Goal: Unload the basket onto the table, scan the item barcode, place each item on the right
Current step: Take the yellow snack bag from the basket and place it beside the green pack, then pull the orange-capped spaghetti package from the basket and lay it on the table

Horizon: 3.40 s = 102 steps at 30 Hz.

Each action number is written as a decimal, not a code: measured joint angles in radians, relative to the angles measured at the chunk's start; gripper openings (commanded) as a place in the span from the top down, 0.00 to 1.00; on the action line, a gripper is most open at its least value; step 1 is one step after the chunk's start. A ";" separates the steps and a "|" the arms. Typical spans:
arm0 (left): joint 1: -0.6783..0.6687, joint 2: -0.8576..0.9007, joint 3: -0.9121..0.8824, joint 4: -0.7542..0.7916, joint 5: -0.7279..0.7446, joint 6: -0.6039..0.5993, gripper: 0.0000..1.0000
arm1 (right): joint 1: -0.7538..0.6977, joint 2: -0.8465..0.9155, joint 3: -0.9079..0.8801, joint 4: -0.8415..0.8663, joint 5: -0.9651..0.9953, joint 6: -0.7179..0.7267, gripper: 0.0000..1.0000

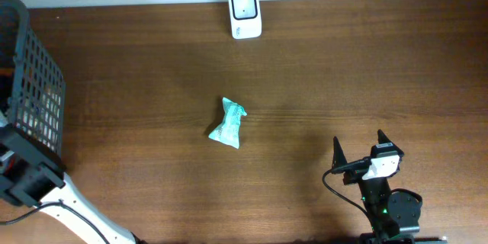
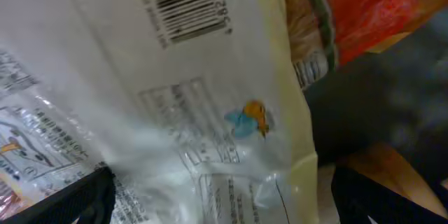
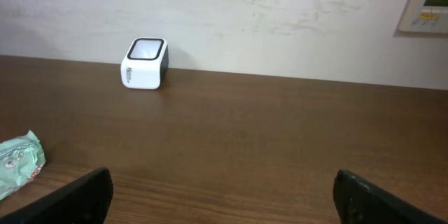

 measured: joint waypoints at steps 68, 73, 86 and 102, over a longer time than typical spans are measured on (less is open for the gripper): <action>0.073 -0.088 0.017 0.190 0.015 0.374 0.01 | 0.000 -0.001 0.000 0.000 0.000 0.000 0.01; 0.073 0.071 0.013 0.262 0.103 0.604 0.02 | 0.000 -0.001 0.000 0.000 0.000 -0.001 0.01; 0.072 0.118 0.047 0.243 0.127 0.651 1.00 | 0.000 -0.001 0.000 0.000 0.000 -0.001 0.01; -0.229 -0.703 0.080 0.055 0.248 0.365 1.00 | 0.000 -0.001 0.000 0.000 0.000 0.000 0.01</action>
